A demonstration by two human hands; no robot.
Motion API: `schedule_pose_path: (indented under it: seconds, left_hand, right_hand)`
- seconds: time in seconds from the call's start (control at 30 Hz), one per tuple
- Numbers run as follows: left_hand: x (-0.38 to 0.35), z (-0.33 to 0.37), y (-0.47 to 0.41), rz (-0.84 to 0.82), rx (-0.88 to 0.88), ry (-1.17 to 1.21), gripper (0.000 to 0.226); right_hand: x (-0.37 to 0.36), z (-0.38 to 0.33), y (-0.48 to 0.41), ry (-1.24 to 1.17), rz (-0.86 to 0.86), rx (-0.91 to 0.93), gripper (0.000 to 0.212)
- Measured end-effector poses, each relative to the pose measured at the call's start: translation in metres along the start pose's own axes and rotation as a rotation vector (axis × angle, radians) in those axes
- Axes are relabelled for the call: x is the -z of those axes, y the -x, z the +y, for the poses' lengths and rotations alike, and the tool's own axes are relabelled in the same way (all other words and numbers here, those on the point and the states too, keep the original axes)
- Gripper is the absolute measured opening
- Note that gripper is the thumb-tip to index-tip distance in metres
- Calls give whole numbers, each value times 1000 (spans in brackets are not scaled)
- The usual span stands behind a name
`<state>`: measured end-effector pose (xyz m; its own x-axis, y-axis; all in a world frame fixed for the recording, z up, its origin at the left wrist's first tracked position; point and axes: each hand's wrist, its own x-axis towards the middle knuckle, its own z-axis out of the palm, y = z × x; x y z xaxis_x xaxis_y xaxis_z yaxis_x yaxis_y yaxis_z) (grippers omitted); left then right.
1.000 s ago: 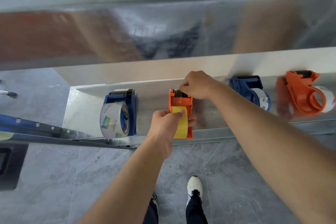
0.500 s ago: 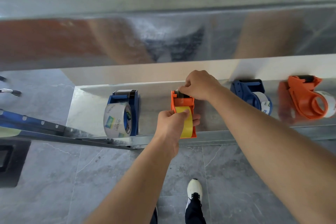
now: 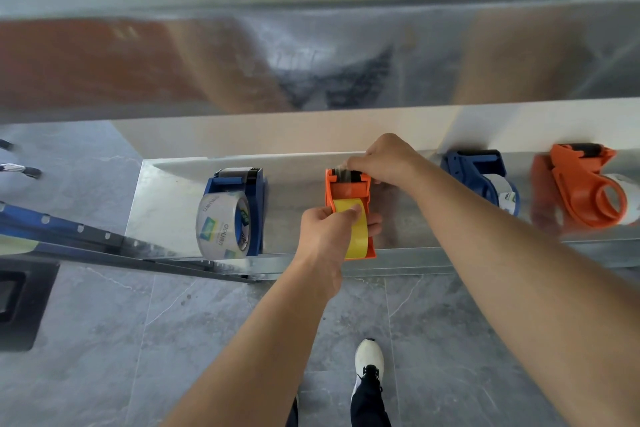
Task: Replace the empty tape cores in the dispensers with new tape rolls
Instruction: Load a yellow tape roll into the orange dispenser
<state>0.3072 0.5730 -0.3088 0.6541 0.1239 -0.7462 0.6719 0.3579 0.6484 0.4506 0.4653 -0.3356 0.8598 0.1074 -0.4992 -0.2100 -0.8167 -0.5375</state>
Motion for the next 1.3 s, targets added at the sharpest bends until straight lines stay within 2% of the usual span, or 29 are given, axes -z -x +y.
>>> schedule_pose_path:
  seconds: [0.1,0.23,0.53,0.8,1.03,1.1,1.3]
  left_hand:
    - [0,-1,0,5,1,0,13]
    - [0,-2,-2,13,6,-3,13]
    - [0,-3,-7,35,-21,-19,13]
    - [-1,-1,-3,87,-42,-76,10]
    - [-3,1,7,212,-167,-298,33]
    - [-6,4,13,222,-178,-317,33]
    - [0,8,14,252,-156,-360,42]
  right_hand:
    - [-1,5,0,-209,-10,-113,28]
    - [1,12,-1,-388,3,-206,27]
    - [15,38,26,-405,65,-167,21]
    - [19,47,66,-450,140,21,23]
    - [3,40,83,-512,254,79,23]
    - [-4,36,85,-504,272,73,25]
    - [-23,28,88,-463,224,55,32]
